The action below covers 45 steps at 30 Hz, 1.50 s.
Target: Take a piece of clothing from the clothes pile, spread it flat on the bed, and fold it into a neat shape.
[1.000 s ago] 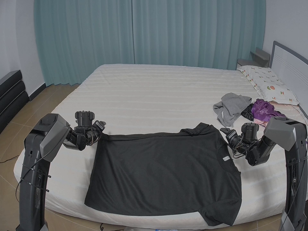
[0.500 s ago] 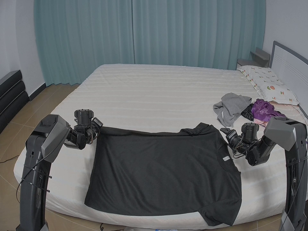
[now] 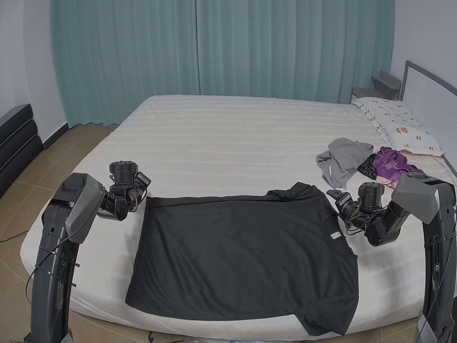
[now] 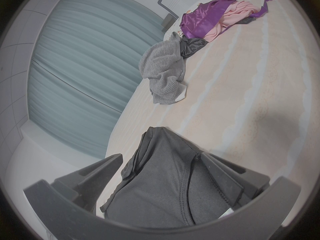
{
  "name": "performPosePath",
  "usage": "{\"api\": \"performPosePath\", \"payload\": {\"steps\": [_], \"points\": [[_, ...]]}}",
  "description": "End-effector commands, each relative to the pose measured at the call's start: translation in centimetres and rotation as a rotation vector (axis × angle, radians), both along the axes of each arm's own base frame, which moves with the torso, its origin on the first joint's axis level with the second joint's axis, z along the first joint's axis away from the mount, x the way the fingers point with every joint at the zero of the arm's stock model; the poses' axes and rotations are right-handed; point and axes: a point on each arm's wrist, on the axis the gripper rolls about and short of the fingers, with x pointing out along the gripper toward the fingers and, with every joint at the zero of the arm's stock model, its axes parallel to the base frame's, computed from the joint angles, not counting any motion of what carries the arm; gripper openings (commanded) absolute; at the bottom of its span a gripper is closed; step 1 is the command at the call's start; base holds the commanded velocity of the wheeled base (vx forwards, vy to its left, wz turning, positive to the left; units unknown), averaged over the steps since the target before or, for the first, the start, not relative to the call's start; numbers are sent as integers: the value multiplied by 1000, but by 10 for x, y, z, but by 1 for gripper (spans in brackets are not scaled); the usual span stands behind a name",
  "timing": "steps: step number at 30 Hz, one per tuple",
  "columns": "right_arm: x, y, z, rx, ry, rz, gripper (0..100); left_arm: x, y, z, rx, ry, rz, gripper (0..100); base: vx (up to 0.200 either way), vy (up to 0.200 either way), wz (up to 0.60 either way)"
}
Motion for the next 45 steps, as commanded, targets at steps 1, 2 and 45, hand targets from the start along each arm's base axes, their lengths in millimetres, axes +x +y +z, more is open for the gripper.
{"api": "performPosePath", "payload": {"steps": [1, 2, 45], "points": [[0, 0, -1, 0, 2, 1, 100, -2, 0, -5, -3, 16, -1, 0, 0, 0, 0], [0, 0, -1, 0, 2, 1, 100, -2, 0, -4, -3, 15, -1, 0, 0, 0, 0], [0, 0, -1, 0, 1, 1, 100, -3, -9, -15, 60, 18, -72, 0, 0, 0, 0]]}}
